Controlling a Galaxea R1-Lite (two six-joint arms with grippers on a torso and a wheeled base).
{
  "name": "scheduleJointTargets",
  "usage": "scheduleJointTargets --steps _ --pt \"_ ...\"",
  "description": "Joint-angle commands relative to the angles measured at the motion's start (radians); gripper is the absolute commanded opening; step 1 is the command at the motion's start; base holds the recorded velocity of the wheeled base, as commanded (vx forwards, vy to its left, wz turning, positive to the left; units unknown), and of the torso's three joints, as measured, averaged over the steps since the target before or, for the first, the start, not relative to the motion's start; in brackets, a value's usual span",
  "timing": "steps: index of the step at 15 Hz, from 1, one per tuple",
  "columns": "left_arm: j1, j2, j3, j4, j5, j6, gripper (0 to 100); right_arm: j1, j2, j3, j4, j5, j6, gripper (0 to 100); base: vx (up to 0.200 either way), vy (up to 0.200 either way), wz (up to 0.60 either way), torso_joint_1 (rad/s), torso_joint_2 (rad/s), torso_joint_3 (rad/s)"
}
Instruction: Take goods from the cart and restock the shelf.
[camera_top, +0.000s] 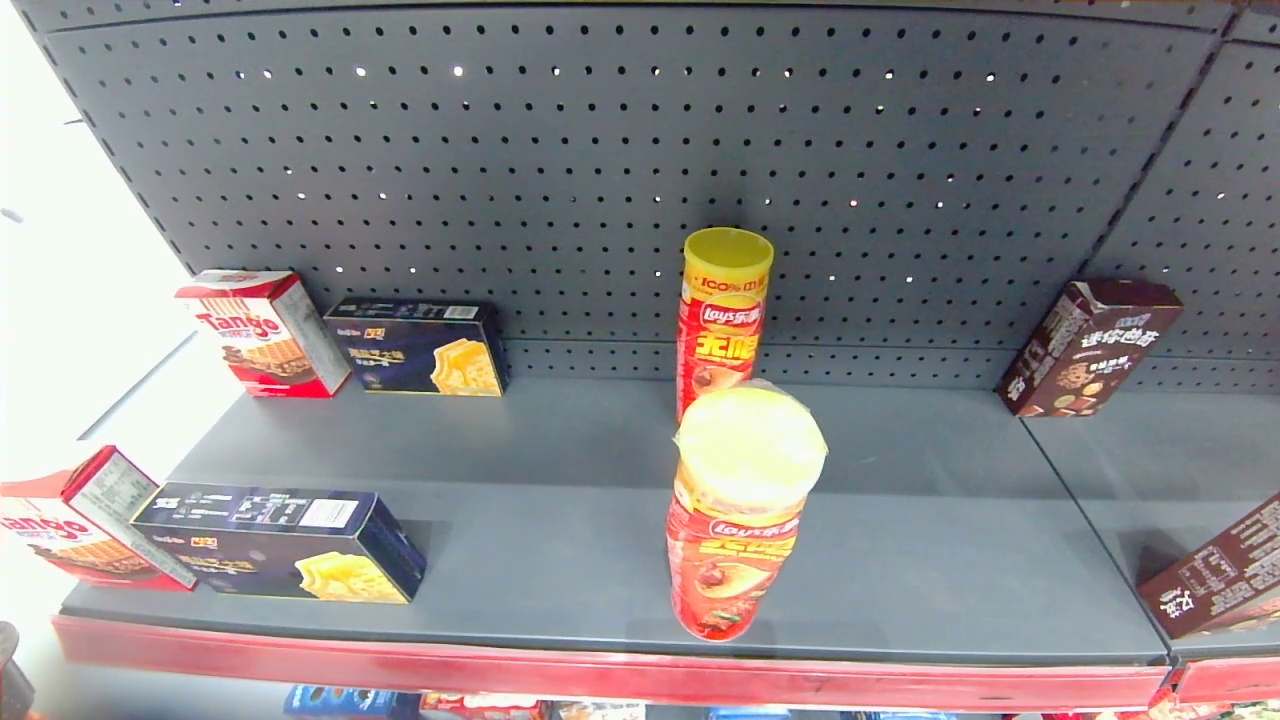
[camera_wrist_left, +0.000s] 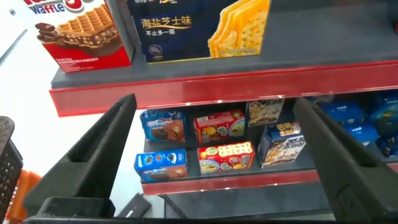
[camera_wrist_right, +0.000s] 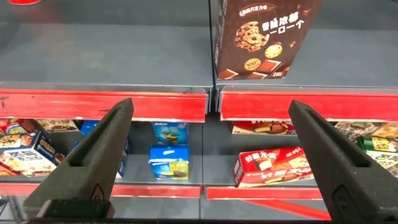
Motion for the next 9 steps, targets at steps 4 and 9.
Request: scheduleJointTargets --steps 4,9 --pt "0.001 0.000 0.003 -0.003 0.004 -0.002 100 0.000 0.000 0.000 -0.002 0.006 0.021 100 0.000 0.000 0.00 0.000 0.00 0.000" --pt "0.001 0.000 0.003 -0.003 0.001 0.001 100 0.000 0.000 0.000 0.000 0.006 0.018 100 0.000 0.000 -0.12 0.000 0.00 0.000"
